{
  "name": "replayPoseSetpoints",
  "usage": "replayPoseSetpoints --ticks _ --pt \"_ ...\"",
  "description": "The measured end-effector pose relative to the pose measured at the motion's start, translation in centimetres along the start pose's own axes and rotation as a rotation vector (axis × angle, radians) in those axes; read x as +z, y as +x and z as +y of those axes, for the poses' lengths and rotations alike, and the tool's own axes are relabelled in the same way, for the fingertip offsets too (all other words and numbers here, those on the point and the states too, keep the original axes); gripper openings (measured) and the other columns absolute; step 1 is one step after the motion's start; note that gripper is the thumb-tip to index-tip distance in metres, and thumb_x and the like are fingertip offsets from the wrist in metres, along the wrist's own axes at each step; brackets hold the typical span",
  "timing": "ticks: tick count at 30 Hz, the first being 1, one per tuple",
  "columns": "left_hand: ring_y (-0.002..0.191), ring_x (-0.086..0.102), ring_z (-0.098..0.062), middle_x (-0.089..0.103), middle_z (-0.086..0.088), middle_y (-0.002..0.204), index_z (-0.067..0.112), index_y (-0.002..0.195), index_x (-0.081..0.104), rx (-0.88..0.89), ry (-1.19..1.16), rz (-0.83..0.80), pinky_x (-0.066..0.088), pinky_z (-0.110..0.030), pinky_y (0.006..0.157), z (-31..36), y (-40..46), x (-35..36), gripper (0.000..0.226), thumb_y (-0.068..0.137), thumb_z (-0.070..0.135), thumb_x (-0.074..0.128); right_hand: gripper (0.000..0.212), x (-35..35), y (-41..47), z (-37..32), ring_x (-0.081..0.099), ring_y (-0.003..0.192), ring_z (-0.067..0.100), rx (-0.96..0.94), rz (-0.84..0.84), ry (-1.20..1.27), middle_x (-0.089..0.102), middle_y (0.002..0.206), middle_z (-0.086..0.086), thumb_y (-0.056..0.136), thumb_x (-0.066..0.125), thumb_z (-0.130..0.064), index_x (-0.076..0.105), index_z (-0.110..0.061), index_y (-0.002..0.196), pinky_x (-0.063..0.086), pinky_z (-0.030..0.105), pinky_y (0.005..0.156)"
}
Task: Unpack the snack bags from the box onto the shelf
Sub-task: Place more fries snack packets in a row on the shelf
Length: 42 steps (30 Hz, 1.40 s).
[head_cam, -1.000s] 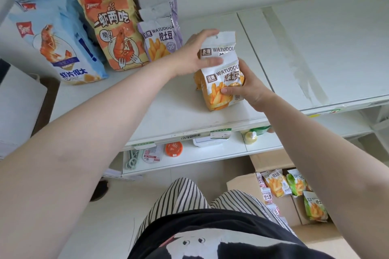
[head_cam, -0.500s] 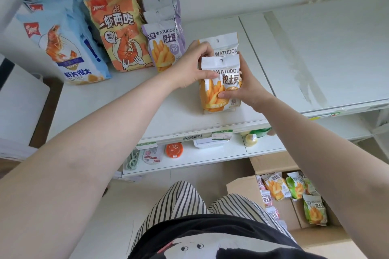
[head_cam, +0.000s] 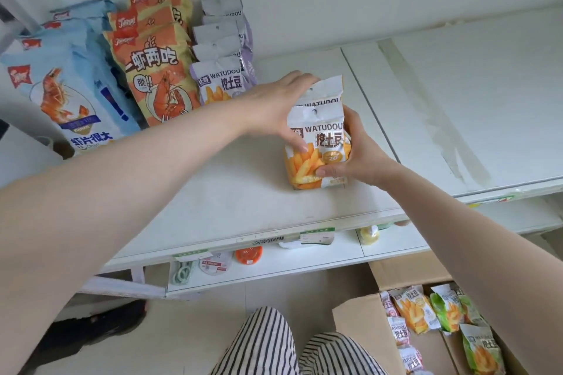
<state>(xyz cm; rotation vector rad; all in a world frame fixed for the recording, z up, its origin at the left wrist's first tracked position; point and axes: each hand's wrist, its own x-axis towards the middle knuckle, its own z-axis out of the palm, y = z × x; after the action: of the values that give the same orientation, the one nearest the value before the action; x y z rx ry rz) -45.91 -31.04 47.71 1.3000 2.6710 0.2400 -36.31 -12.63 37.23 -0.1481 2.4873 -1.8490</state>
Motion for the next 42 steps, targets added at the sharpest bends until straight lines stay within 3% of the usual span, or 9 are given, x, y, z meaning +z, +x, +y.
replayPoseSetpoints --ticks 5,10,19,23,27,30,34,38,42 --pt "0.125 0.045 -0.022 0.047 0.001 0.136 0.020 0.143 0.026 -0.031 0.189 -0.018 0.041 -0.034 0.091 -1.0 3.4 -0.8 0.116 0.050 0.055 0.087 0.127 -1.5 3.7 1.7 0.053 0.125 0.008 0.007 0.027 0.002 0.048 0.137 -0.009 0.049 0.093 -0.027 0.016 -0.027 0.150 0.051 0.037 0.100" --pt "0.116 0.043 -0.030 0.051 -0.011 0.120 0.019 0.141 0.028 -0.105 0.406 0.013 0.026 -0.034 0.085 -2.8 8.4 -2.2 0.115 0.050 0.062 0.084 0.118 -3.5 9.3 3.0 0.061 0.112 0.000 -0.032 0.047 0.038 0.052 0.133 -0.010 0.062 0.090 -0.002 0.016 -0.021 0.152 0.054 0.020 0.083" --pt "0.091 0.046 -0.025 0.044 0.009 0.077 0.017 0.140 0.020 -0.223 0.379 -0.051 0.028 -0.033 0.083 -8.1 15.1 -4.5 0.116 0.052 0.061 0.082 0.117 -5.5 19.1 4.5 0.060 0.108 -0.001 -0.029 0.080 0.018 0.055 0.124 -0.018 0.065 0.090 -0.010 0.015 -0.024 0.153 0.049 0.034 0.100" --pt "0.091 0.054 -0.021 0.056 -0.001 0.113 0.013 0.141 0.022 -0.212 0.317 -0.027 0.040 -0.032 0.077 -11.4 17.3 -5.2 0.115 0.054 0.053 0.086 0.119 -5.6 23.1 4.5 0.062 0.112 0.007 -0.025 0.084 -0.023 0.060 0.125 -0.011 0.062 0.092 -0.015 0.016 -0.026 0.153 0.049 0.041 0.102" --pt "0.135 0.036 -0.025 0.029 -0.007 0.153 0.015 0.152 0.004 -0.200 0.259 0.008 0.034 -0.036 0.109 -15.0 18.6 -6.0 0.135 0.052 0.045 0.089 0.123 -4.8 27.0 4.2 0.060 0.117 0.012 -0.019 0.066 -0.043 0.059 0.130 -0.007 0.060 0.093 -0.020 0.014 -0.026 0.155 0.048 0.043 0.104" --pt "0.141 0.027 -0.022 0.020 -0.005 0.158 0.023 0.152 -0.005 -0.185 0.219 0.005 0.028 -0.030 0.111 -17.4 19.2 -6.3 0.140 0.050 0.042 0.090 0.141 -3.8 29.4 3.8 0.053 0.126 0.018 -0.021 0.079 -0.104 0.045 0.142 -0.004 0.034 0.095 -0.047 0.020 -0.031 0.153 0.047 0.046 0.104" --pt "0.140 0.022 -0.029 0.018 -0.011 0.153 0.024 0.152 -0.010 -0.231 0.382 0.024 0.026 -0.042 0.114 -19.7 20.1 -6.7 0.141 0.051 0.056 0.082 0.113 -3.5 31.7 3.6 0.053 0.121 0.018 -0.036 0.116 -0.084 0.043 0.139 -0.002 0.058 0.092 -0.025 0.026 -0.023 0.150 0.047 0.039 0.101" --pt "0.139 0.015 -0.029 0.013 -0.010 0.152 0.014 0.154 0.007 -0.243 0.458 0.053 0.022 -0.039 0.116 -20.9 20.1 -6.9 0.123 0.063 0.054 0.079 0.105 -3.0 32.9 3.9 0.059 0.116 0.016 -0.026 0.152 -0.011 0.053 0.135 0.000 0.072 0.085 -0.013 0.019 -0.019 0.152 0.050 0.028 0.090" --pt "0.140 0.015 -0.029 0.010 -0.010 0.153 0.012 0.145 0.030 -0.235 0.440 0.045 0.024 -0.038 0.115 -21.3 20.1 -6.9 0.102 0.066 0.055 0.077 0.105 -2.2 33.4 3.9 0.058 0.117 0.018 -0.030 0.178 -0.024 0.051 0.133 0.001 0.058 0.090 -0.042 0.034 -0.029 0.147 0.052 0.039 0.098"
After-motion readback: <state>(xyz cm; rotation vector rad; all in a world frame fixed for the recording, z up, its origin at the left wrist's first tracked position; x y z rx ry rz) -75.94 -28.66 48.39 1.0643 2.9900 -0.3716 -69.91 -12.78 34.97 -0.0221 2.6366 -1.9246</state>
